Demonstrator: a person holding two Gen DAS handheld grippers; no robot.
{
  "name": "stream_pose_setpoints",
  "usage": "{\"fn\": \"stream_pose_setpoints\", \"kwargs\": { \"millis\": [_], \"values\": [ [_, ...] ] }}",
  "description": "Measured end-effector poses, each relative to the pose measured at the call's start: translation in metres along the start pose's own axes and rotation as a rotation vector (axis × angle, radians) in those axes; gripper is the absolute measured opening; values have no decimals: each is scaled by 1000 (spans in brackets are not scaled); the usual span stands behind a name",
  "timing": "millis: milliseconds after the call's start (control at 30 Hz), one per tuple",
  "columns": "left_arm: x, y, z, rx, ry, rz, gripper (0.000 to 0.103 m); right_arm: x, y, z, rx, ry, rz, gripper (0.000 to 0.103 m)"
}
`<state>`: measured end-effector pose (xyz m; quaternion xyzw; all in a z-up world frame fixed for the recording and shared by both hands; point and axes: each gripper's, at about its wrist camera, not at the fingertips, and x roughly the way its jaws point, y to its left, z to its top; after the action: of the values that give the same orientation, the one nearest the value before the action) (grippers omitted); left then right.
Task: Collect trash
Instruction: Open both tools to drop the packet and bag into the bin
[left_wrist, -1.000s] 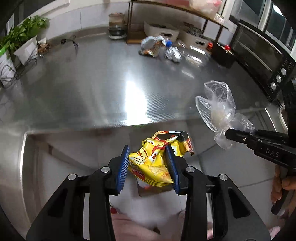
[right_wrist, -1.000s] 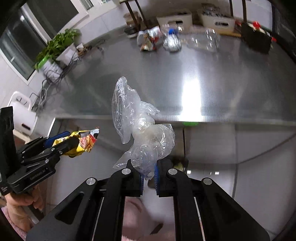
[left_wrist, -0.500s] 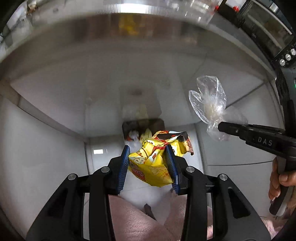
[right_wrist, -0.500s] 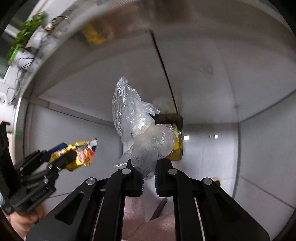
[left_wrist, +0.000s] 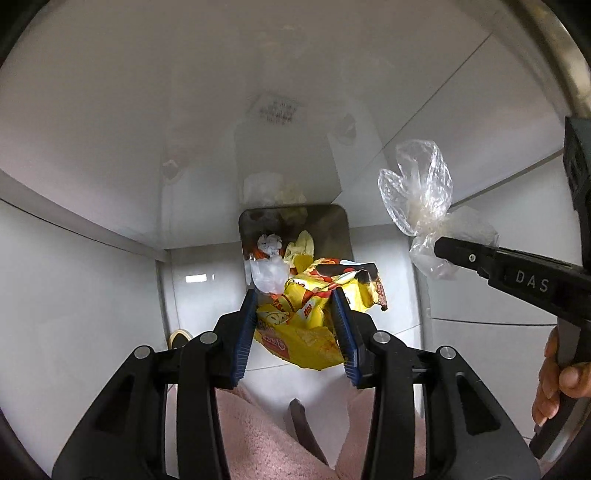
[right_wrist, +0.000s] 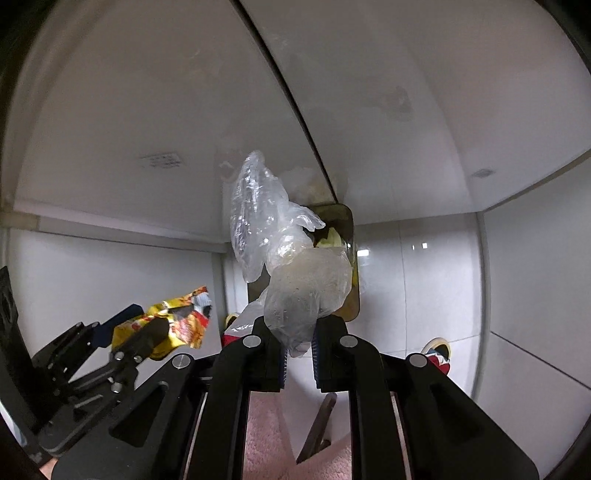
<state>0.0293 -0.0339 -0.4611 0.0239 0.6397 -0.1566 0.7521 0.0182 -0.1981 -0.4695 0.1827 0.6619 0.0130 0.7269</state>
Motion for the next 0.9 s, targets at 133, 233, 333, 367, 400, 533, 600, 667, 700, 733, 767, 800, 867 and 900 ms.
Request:
{"fn": "stream_pose_setpoints", "kwargs": {
  "millis": [133, 233, 333, 367, 400, 533, 600, 667, 700, 733, 767, 800, 867, 900],
  "values": [
    [13, 0, 4, -6, 8, 5, 40, 13, 9, 7, -17, 20, -10, 13],
    [18, 0, 7, -11, 16, 4, 41, 18, 12, 9, -21, 29, -14, 13],
    [20, -1, 11, -9, 22, 5, 41, 21, 15, 17, -15, 34, -17, 14],
    [21, 0, 12, -10, 24, 6, 42, 21, 11, 16, -13, 33, -16, 14],
    [22, 0, 13, -11, 26, 5, 45, 21, 12, 17, -11, 32, -17, 14],
    [22, -1, 15, -3, 29, 15, 52, 20, 13, 21, 4, 21, -9, 38],
    [21, 0, 17, -4, 27, 18, 54, 19, 13, 23, 4, 10, -5, 41],
    [18, -1, 19, -7, 22, 23, 58, 16, 15, 25, 3, 7, -4, 42],
    [16, -2, 20, -6, 21, 26, 62, 14, 15, 25, 4, 4, -4, 43],
    [12, -2, 20, -4, 16, 32, 64, 11, 16, 26, 4, -1, -4, 47],
    [9, -2, 20, -2, 9, 36, 68, 9, 14, 27, 4, -11, -5, 55],
    [4, -2, 20, -1, 1, 38, 72, 3, 13, 27, 3, -21, -7, 60],
    [-8, 0, 20, 1, -18, 40, 79, -9, 10, 24, -7, -40, -18, 78],
    [-15, 1, 20, 3, -29, 42, 85, -16, 11, 23, -18, -48, -27, 82]
  ]
}}
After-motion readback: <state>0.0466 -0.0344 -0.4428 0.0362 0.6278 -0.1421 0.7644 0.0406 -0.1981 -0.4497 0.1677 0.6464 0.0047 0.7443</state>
